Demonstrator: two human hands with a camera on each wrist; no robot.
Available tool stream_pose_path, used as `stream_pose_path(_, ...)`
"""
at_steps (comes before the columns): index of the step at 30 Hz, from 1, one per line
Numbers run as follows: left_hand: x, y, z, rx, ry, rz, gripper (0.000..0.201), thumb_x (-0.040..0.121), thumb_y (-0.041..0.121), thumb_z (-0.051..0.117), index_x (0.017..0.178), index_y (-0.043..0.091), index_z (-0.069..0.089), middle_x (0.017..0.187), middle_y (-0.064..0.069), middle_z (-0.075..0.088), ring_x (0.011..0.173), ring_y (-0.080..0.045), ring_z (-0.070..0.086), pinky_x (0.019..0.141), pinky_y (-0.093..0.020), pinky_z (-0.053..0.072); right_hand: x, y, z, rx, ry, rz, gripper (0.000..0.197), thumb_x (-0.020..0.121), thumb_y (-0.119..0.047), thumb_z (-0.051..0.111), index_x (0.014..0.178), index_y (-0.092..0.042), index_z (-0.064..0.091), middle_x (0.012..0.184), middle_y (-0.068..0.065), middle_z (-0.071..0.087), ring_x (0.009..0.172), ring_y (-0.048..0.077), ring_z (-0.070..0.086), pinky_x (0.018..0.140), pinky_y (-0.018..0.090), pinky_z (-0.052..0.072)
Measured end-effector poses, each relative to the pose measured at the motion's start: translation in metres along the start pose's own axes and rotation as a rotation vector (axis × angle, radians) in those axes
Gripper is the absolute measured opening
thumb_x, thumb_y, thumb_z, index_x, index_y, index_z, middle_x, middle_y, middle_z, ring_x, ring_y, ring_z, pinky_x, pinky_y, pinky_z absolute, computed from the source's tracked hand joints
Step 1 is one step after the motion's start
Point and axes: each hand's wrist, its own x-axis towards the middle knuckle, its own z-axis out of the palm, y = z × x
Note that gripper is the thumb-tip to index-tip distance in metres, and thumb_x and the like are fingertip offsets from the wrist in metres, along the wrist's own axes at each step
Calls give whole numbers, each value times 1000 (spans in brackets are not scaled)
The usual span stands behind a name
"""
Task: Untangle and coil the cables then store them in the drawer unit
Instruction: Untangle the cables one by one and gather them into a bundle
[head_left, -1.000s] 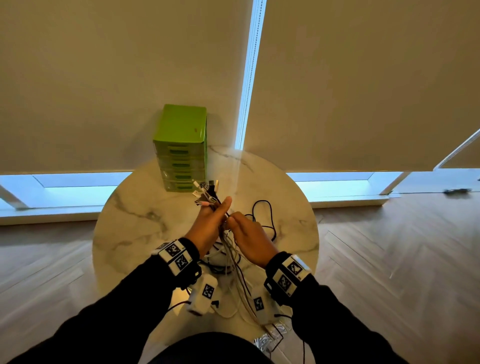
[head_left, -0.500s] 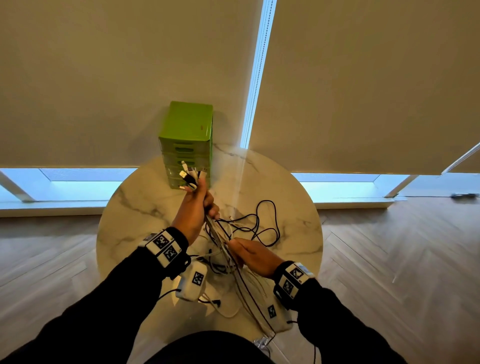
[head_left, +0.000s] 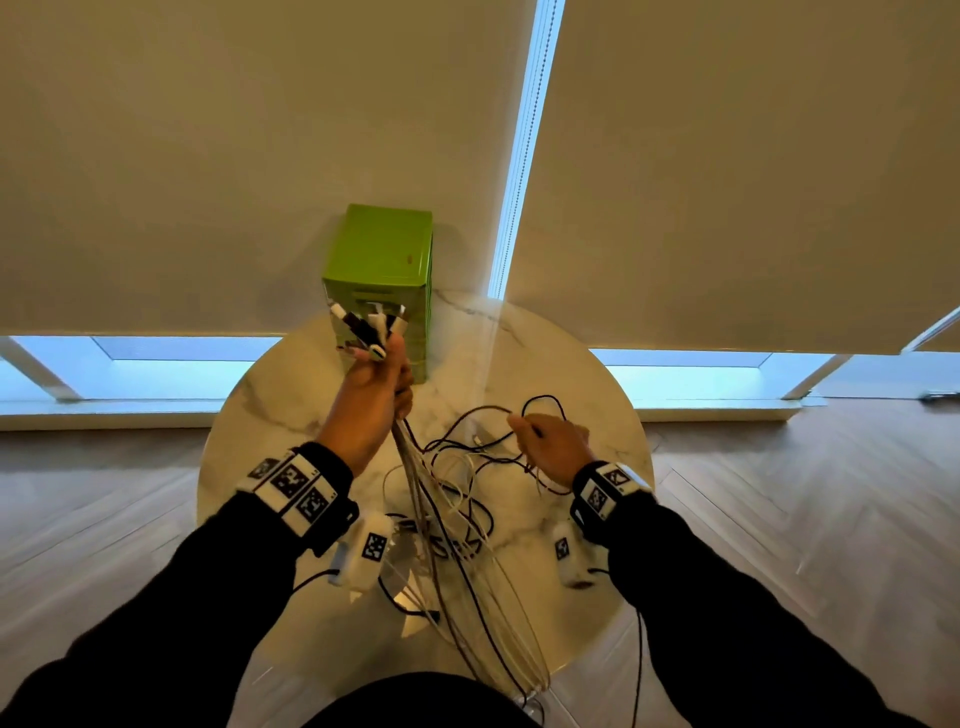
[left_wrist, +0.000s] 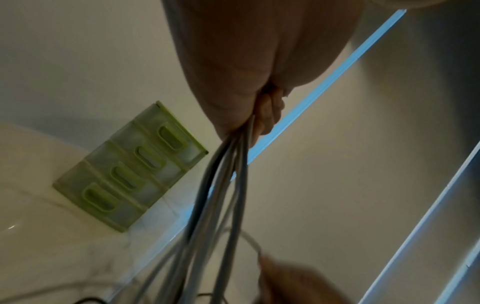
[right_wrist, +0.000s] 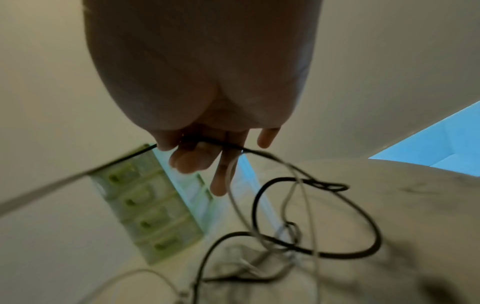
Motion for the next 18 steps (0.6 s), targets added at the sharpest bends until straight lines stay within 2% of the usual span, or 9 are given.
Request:
stream_pose_path(2,-5,-11,10,39,4,-51,34,107,38,38,81,18,44,56,11,35,49,-4,27,50,-22,23,7,-23,-6,122,98,-74,48,102,-56,36,70,-26,54,74,-4,66,78,18,65,90,40,42)
stream_pose_path(4,-7,-22,18,66,30,-101,36,107,39,38,81,15,47,58,8,37,47,-5,29,50,-24,23,8,-48,-8,250,138,-178,42,102,-54,41,70,-29,53,71,-7,63,71,13,61,88,45,46)
stream_pose_path(7,-5,-37,22,146,66,-138,47,105,50,36,85,13,56,64,3,43,51,-9,33,53,-27,27,-1,-76,-3,269,152,-341,38,102,-51,41,79,-25,58,71,-5,63,66,12,59,80,43,49)
stream_pose_path(10,1,-41,20,143,82,-154,53,103,58,36,77,17,58,58,6,41,52,-12,31,56,-33,25,-9,-87,4,259,167,-439,37,105,-45,39,89,-22,62,68,-6,62,60,11,57,71,38,48)
stream_pose_path(13,5,-39,22,14,103,-188,48,104,53,40,86,14,63,58,5,43,56,-13,34,57,-32,28,-16,-86,6,313,17,-409,26,107,-37,41,90,-25,57,71,-13,58,65,2,54,71,30,42)
stream_pose_path(15,5,-36,26,-78,103,-212,42,105,47,40,87,14,60,65,2,48,59,-12,36,59,-30,31,-20,-78,8,342,-132,-382,26,107,-37,41,86,-28,53,81,-6,63,73,12,59,71,30,45)
stream_pose_path(18,11,-27,24,-238,141,-196,30,107,40,40,87,21,50,70,4,49,55,-8,38,54,-25,30,-23,-54,17,164,-386,-355,49,107,-44,34,81,-10,57,75,8,64,72,24,60,78,37,47)
